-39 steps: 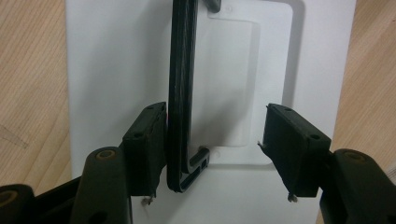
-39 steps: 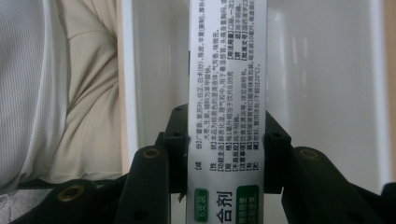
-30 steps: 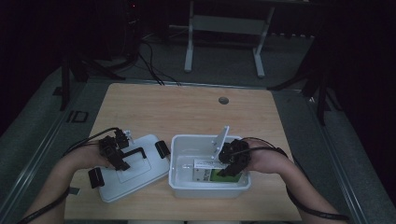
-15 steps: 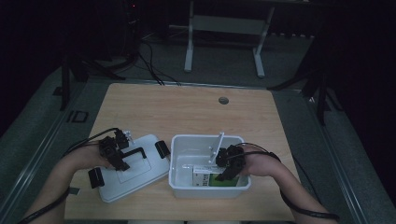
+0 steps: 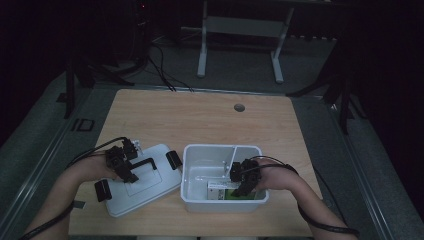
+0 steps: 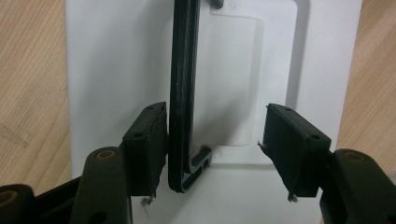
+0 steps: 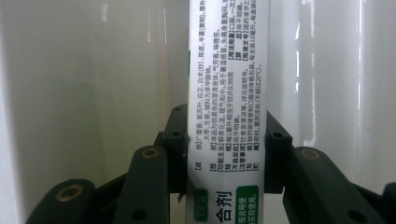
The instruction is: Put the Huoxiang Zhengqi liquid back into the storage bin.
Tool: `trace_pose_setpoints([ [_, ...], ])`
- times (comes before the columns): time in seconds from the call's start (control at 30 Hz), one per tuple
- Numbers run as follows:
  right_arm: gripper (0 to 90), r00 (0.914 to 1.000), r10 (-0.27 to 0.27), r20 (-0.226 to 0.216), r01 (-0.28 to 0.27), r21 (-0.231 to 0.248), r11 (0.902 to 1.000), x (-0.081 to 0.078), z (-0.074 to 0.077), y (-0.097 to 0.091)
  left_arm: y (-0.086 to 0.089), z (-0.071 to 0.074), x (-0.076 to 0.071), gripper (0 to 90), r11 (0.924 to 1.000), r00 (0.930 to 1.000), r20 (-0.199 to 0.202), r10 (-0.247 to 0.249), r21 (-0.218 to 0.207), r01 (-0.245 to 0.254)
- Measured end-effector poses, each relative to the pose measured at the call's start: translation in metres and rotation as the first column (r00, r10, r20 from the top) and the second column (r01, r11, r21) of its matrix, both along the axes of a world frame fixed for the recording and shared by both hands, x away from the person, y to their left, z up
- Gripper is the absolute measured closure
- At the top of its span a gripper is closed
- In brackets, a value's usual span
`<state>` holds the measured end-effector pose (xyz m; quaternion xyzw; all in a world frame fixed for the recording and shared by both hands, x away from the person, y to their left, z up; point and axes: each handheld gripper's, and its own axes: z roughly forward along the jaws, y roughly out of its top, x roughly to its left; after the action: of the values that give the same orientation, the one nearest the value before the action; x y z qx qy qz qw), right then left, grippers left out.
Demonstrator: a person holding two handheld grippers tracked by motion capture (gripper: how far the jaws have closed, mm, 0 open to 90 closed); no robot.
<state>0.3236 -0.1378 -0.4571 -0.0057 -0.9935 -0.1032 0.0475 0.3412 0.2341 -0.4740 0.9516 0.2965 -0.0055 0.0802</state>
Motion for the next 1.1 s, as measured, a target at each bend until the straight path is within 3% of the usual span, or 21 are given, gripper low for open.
trace_pose_setpoints([
  [0.2,58.0,1.0000,-0.004,-0.005,0.004,-0.030,0.9995,0.000,0.002,0.000,0.000,0.001,-0.001,40.9,1.0000,1.0000,0.000,0.001,0.001,-0.001],
  [0.27,55.3,0.9999,-0.001,-0.012,0.001,0.001,1.0000,-0.001,0.008,-0.001,0.001,0.001,-0.001,40.8,1.0000,1.0000,0.001,-0.001,0.005,0.001],
  [0.53,50.1,0.9997,-0.022,0.004,0.022,0.035,0.9991,0.001,0.029,-0.008,0.000,0.003,-0.001,40.9,1.0000,1.0000,0.004,-0.004,0.007,0.004],
  [0.63,49.8,0.9991,-0.037,0.018,0.036,0.056,0.9977,0.002,0.038,-0.013,0.000,0.003,-0.002,41.0,0.9998,0.9999,-0.010,-0.014,-0.014,0.014],
  [1.1,48.4,0.9913,-0.114,0.066,0.103,0.148,0.9837,0.004,0.073,-0.047,-0.001,0.007,0.000,41.1,0.9999,0.9998,0.017,-0.013,0.002,0.013],
])
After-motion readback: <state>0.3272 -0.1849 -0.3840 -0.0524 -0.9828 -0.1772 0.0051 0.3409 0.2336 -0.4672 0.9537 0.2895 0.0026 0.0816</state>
